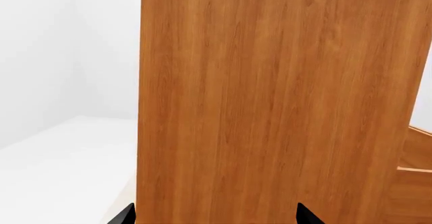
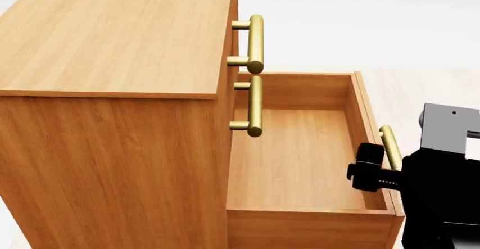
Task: Put the bowl in the bottom drawer of the cabinet and close it.
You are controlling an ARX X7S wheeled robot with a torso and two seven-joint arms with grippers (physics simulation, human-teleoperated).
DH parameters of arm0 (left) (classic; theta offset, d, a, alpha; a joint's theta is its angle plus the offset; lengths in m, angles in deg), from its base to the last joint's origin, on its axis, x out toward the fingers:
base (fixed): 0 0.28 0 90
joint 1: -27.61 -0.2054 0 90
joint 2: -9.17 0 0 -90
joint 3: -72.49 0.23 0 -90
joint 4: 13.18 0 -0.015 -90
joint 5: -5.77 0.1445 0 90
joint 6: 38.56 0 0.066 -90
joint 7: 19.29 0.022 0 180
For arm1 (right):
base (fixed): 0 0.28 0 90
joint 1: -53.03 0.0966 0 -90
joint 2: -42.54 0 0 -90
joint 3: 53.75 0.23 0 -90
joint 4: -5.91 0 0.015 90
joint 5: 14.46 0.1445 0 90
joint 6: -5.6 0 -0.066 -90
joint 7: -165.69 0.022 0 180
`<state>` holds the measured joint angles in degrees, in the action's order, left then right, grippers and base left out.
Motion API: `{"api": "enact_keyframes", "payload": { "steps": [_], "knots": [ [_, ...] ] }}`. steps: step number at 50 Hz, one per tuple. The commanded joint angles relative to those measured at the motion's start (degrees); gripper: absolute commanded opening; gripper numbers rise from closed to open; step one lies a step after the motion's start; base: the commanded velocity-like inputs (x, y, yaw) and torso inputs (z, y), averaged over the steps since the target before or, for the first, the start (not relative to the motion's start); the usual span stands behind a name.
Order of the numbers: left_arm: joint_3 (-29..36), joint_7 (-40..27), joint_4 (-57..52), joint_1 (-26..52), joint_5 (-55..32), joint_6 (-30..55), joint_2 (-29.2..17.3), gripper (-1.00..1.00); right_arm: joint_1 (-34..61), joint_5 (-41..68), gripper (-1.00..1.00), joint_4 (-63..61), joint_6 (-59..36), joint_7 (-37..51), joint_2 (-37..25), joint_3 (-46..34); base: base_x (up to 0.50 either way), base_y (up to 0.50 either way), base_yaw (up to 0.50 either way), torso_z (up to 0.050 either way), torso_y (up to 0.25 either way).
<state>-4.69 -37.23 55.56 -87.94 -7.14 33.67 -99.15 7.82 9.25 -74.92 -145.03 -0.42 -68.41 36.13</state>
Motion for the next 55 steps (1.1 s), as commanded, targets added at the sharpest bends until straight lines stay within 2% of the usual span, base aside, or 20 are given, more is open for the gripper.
{"api": "enact_keyframes", "payload": {
  "steps": [1,18,20,24,28,31,55],
  "knots": [
    [0.2,-0.1,0.2,0.1,-0.1,-0.2,-0.2,1.00,-1.6,0.5,1.00,-9.4,0.7,-1.0,-1.6,2.3,0.00,0.00,0.00,0.000,0.000],
    [0.5,-0.7,-0.5,-0.3,0.9,-0.9,-0.5,1.00,-2.6,-2.4,1.00,-12.8,3.2,2.9,-2.7,2.8,0.00,0.00,0.00,0.000,0.000],
    [0.4,0.1,-0.5,-0.3,-1.6,-1.7,-0.7,1.00,-2.8,-2.8,1.00,-13.1,3.3,3.8,-2.8,3.3,0.00,0.00,0.00,0.000,0.000],
    [0.3,-1.4,-1.2,-0.1,0.1,1.1,-0.8,1.00,-3.3,-4.9,1.00,-14.4,3.6,6.1,-3.9,2.7,0.00,0.00,0.00,0.000,0.000],
    [-0.1,-0.3,-1.6,-0.4,-4.6,-0.4,-1.1,1.00,-3.9,-5.3,1.00,-15.1,3.8,7.2,-4.4,4.1,0.00,0.00,0.00,0.000,0.000],
    [0.5,-0.5,-0.5,-0.1,-1.2,-0.9,-0.9,1.00,-4.1,-5.3,1.00,-15.3,3.9,7.8,-4.4,5.3,0.00,0.00,0.00,0.000,0.000],
    [0.9,-0.7,0.0,0.2,-1.6,-1.6,-1.2,1.00,-6.4,-7.5,1.00,-15.7,3.5,14.4,-4.9,12.0,0.00,0.00,0.00,0.000,0.000]
  ]
}}
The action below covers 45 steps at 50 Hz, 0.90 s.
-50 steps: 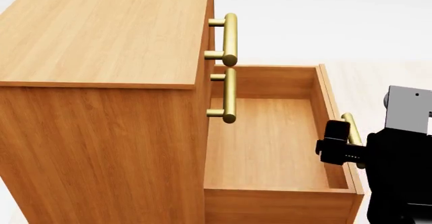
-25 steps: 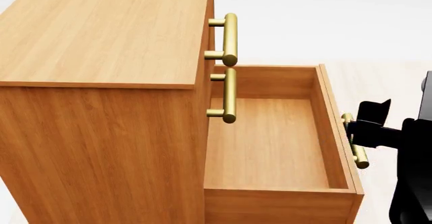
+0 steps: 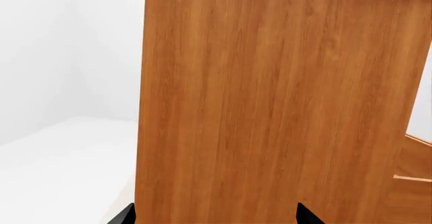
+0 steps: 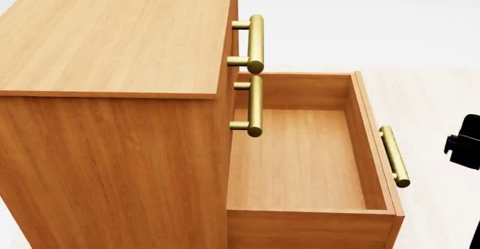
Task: Put the bowl in the bottom drawer of the cabinet and close it.
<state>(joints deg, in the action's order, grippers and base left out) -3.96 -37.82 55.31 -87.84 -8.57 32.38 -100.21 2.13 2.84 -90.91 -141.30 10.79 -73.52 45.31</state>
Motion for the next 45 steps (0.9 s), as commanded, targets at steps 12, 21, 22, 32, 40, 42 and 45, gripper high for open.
{"api": "enact_keyframes", "payload": {
  "steps": [12,21,22,32,40,42,45],
  "knots": [
    [0.6,0.6,3.3,0.5,0.1,-2.8,0.3,1.00,-0.8,-2.8,1.00,2.0,0.6,7.9,1.5,6.5,0.00,0.00,0.00,0.000,0.000],
    [0.8,0.4,3.4,0.5,0.3,-3.0,0.3,1.00,-1.1,-5.1,1.00,3.7,2.8,11.9,2.5,8.2,0.00,0.00,0.00,0.000,0.000],
    [0.8,0.4,3.4,0.5,0.2,-3.0,0.2,1.00,-1.1,-5.1,1.00,4.0,3.0,11.8,2.4,8.1,0.00,0.00,0.00,0.000,0.000],
    [0.9,0.1,2.9,0.3,0.3,-2.8,0.0,1.00,-2.5,-8.6,1.00,6.7,7.3,14.4,1.9,6.7,0.00,0.00,0.00,0.000,0.000],
    [1.0,0.0,3.1,0.4,0.0,-3.1,-0.1,1.00,-2.0,-6.3,1.00,9.0,5.9,13.5,2.6,9.4,0.00,0.00,0.00,0.000,0.000],
    [1.0,0.0,3.1,0.4,0.1,-3.0,-0.2,1.00,-1.3,-4.3,1.00,10.1,4.1,12.7,3.3,11.6,0.00,0.00,0.00,0.000,0.000],
    [1.1,-0.1,3.2,0.4,0.1,-3.1,-0.2,1.00,-1.2,-4.1,1.00,11.4,3.8,12.4,3.2,11.5,0.00,0.00,0.00,0.000,0.000]
  ]
}}
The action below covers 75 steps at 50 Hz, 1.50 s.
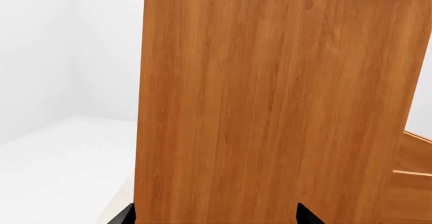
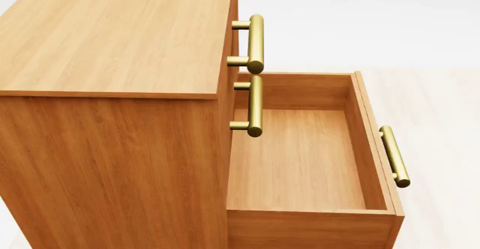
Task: Put the bowl in the bottom drawer of the cabinet and close it.
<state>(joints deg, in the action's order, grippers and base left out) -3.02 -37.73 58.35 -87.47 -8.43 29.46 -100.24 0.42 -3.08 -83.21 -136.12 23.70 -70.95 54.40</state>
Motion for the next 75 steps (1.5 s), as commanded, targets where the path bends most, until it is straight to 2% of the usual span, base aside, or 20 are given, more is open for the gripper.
{"api": "enact_keyframes", "payload": {
  "steps": [1,16,24,52,75],
  "knots": [
    [0.2,-0.2,0.2,0.1,-0.1,-0.2,-0.1,1.00,0.5,1.9,1.00,3.9,-1.3,-0.7,0.6,2.4,0.00,0.00,0.00,0.000,0.000],
    [0.4,-0.5,0.4,0.4,0.0,0.0,-0.3,1.00,1.9,4.2,1.00,6.8,-4.7,-1.6,0.9,4.7,0.00,0.00,0.00,0.000,0.000],
    [0.5,-0.6,0.9,0.5,0.4,-0.3,-0.3,1.00,3.5,2.1,1.00,9.4,-6.0,4.5,1.7,7.9,0.00,0.00,0.00,0.000,0.000],
    [0.9,-1.2,0.5,0.6,0.2,-0.3,-0.7,1.00,2.4,-1.5,1.00,12.4,-4.2,10.5,1.6,9.8,0.00,0.00,0.00,0.000,0.000],
    [1.2,-1.4,0.9,0.7,0.0,-0.7,-1.0,1.00,3.1,0.0,1.00,15.6,-5.6,10.6,1.6,13.0,0.00,0.00,0.00,0.000,0.000]
  ]
}}
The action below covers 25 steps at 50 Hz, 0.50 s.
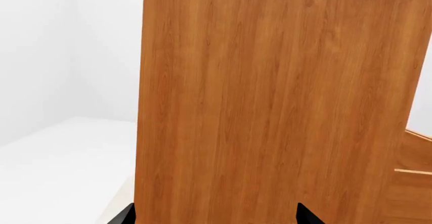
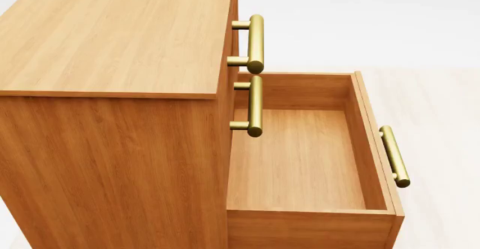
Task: Put the bowl in the bottom drawer of the cabinet and close it.
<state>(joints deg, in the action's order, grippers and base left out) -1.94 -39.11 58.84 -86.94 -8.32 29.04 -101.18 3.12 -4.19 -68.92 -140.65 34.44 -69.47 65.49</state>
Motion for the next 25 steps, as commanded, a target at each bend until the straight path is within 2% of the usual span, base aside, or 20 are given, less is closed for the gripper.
{"api": "enact_keyframes", "payload": {
  "steps": [1,25],
  "knots": [
    [0.2,-0.1,0.4,0.2,-0.2,-0.3,-0.1,1.00,0.5,1.3,1.00,1.7,-1.1,-0.4,0.1,2.2,0.00,0.00,0.00,0.000,0.000],
    [0.5,-0.3,1.2,0.6,-0.3,-0.8,-0.2,1.00,1.7,2.7,1.00,7.2,-0.5,-0.3,0.3,5.7,0.00,0.00,0.00,0.000,0.000]
  ]
}}
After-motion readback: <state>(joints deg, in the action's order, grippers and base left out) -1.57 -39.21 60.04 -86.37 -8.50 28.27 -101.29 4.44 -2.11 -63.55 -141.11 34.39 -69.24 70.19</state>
